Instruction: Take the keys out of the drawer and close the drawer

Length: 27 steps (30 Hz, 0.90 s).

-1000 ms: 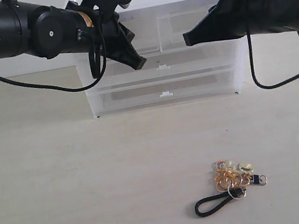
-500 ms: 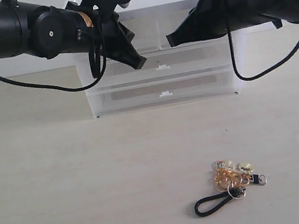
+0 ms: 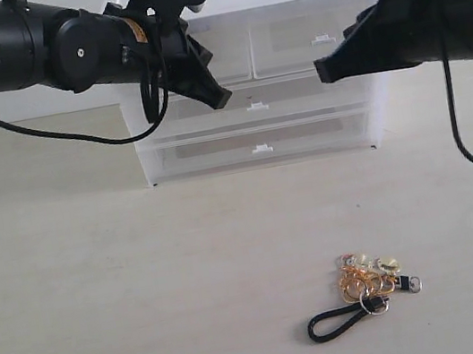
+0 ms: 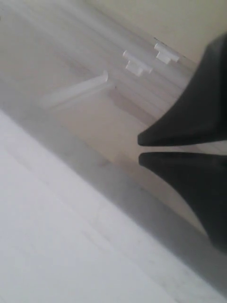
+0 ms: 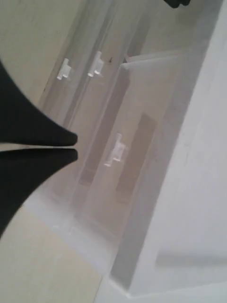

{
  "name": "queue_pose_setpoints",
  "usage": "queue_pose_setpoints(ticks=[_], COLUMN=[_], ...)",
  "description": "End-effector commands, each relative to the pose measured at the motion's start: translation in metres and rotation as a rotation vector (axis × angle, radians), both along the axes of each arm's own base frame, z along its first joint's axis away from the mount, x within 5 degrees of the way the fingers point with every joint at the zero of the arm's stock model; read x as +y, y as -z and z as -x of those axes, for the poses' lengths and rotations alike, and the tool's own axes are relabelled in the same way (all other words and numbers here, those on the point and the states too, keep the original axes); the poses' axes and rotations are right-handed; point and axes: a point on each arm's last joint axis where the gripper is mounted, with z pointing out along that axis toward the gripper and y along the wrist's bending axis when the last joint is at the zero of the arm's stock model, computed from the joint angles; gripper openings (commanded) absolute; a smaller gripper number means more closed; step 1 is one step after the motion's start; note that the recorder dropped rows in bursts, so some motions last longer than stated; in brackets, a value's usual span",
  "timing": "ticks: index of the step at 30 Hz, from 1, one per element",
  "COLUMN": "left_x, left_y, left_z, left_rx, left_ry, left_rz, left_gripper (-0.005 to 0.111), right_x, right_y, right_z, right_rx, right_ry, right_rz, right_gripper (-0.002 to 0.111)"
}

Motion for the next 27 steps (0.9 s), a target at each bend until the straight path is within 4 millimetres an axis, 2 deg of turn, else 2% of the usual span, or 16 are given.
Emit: queue_pose_setpoints(ticks=[1, 8, 12, 16, 20, 23, 27], left_x=[0.014, 0.018, 0.005, -0.013, -0.023, -0.02, -0.005], left_y=[-0.019, -0.037, -0.039, -0.037, -0.048, -0.062, -0.081], left_z=[-0.006, 0.009, 0.027, 0.057, 0.093, 0.116, 0.144], left_rx=[-0.044, 0.022, 0.076, 0.09, 0.074, 0.062, 0.039], left_ry=[-0.051, -0.062, -0.021, 0.054, 0.104, 0.113, 0.12], left_rz=[0.062, 0.047, 0.014, 0.003, 0.063, 0.131, 0.189], left_gripper=[0.004, 0.004, 0.004, 0.004, 0.004, 0.004, 0.004], right_x=[-0.016, -0.029, -0.033, -0.038, -0.045, -0.05, -0.057], right_y=[-0.01, -0.023, -0.027, -0.03, -0.028, -0.025, -0.026], right_z=[0.025, 0.055, 0.066, 0.08, 0.099, 0.115, 0.135], right_rx=[-0.07, -0.12, -0.136, -0.145, -0.152, -0.148, -0.171], right_ry=[0.049, 0.087, 0.092, 0.098, 0.105, 0.103, 0.089], right_rz=[-0.034, -0.117, -0.147, -0.185, -0.228, -0.259, -0.278], right_gripper=[0.0, 0.0, 0.0, 0.0, 0.0, 0.0, 0.0])
